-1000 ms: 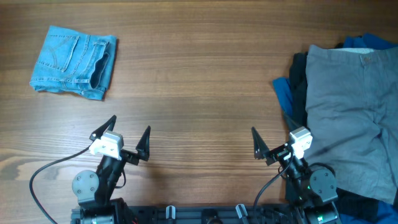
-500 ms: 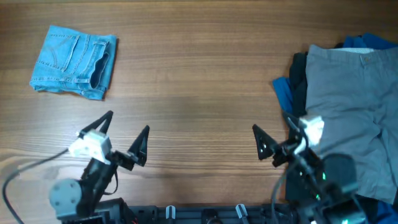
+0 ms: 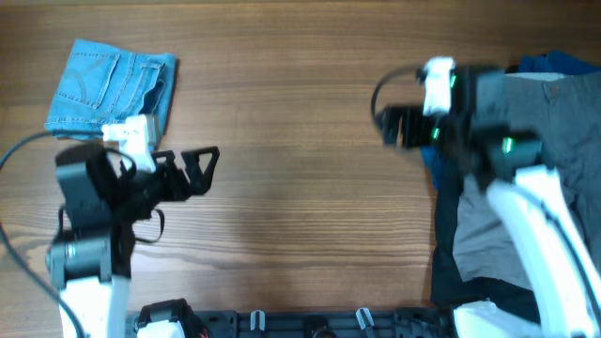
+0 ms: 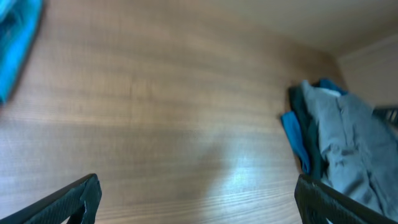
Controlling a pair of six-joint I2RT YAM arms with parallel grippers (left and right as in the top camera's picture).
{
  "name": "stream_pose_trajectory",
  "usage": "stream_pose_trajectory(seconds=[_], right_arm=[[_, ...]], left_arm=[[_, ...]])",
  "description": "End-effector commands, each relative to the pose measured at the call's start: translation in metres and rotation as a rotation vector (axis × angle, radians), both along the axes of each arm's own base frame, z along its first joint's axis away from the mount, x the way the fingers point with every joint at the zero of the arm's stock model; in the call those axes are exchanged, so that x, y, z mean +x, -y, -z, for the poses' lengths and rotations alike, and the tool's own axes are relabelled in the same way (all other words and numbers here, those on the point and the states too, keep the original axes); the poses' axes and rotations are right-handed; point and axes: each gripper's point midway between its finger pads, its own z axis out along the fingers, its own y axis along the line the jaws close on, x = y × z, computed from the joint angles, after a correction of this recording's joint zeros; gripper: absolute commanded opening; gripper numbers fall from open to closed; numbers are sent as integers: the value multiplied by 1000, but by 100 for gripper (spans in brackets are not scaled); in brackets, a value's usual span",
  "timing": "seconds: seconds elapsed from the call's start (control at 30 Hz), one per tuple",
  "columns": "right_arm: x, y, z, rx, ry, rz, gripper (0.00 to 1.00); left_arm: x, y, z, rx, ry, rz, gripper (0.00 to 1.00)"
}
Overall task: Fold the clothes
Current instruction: 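Reach the right gripper to the grey shorts on the pile and grasp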
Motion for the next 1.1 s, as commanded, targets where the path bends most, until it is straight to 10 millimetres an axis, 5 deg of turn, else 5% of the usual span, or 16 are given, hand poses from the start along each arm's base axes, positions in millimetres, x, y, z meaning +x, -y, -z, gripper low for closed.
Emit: stream_pose_trajectory(seconds=[0.0,0.13,0.3,0.43,0.6,0.77,0.87,0.93,0.97,1.07], right_arm=[[41,25,2,23,-14,-19,100],[69,72,30,-9,-22,64,100],[89,154,85,66,-138,427,92],[92,176,144,86,-246,495,77],[84,190,191,27,-347,584,76],[88,196,196,7,-335,595,62],[91,199,185,2,-301,589,78],[93,200,181,-6,-285,577,76],[94,201,180,-4,-282,580,72],[94,204,179,14,-277,583,40]], left_arm=[[16,-1,7,-13,-91,4,100],[21,-2,18,-20,-133,4,100],[20,-2,19,-24,-143,6,100],[19,-2,19,-23,-146,6,100],[19,-2,19,-23,-146,6,100],[19,-2,19,-23,-145,6,100],[19,-2,19,-23,-145,7,100],[19,-2,19,-23,-145,7,100],[19,-2,19,-23,-145,7,100],[19,-2,19,-23,-145,7,100]])
